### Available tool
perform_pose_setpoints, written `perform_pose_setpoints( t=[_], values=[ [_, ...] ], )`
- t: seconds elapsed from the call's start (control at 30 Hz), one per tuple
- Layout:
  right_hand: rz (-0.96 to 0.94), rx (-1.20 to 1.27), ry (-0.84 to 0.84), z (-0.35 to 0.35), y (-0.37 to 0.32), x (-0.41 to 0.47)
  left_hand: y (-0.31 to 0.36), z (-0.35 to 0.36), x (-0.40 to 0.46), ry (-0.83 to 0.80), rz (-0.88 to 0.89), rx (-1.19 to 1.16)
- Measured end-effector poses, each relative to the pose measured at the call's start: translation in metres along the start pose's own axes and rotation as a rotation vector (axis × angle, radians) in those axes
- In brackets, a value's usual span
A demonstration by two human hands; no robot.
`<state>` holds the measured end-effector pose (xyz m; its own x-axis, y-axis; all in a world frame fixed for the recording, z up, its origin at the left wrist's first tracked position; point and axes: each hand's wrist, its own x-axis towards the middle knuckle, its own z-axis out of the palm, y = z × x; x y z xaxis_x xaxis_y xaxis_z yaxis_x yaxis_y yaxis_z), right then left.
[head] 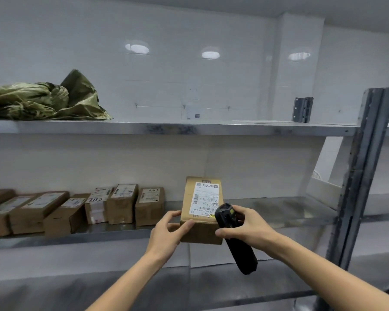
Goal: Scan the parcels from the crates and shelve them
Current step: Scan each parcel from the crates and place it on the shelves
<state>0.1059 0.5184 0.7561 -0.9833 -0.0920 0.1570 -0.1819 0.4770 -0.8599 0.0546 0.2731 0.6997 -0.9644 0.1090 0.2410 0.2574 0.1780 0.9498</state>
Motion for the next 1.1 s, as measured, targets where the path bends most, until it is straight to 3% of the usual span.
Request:
perform_pose_setpoints(
  t=[0.37, 0.5, 0.7, 0.93, 1.1],
  values=[
    [0.042, 0.002, -0.176, 0.034, 0.057, 0.119, -0.079, -0.011, 0.072, 0.195, -0.112, 0.074],
    [0.057, -0.004, -0.206, 0.043, 0.077, 0.153, -0.097, -0.010, 0.094, 0.181, -0.163, 0.018],
    [0.045, 0.020, -0.222, 0.049, 0.087, 0.190, -0.102, -0.010, 0.120, 0.239, -0.163, -0.051],
    [0.038, 0.012, -0.212, 0.049, 0.092, 0.223, -0.111, -0.012, 0.152, 0.365, -0.177, 0.147],
    [0.041, 0.009, -0.233, 0.050, 0.094, 0.237, -0.110, -0.012, 0.163, 0.427, -0.221, 0.144]
  ],
)
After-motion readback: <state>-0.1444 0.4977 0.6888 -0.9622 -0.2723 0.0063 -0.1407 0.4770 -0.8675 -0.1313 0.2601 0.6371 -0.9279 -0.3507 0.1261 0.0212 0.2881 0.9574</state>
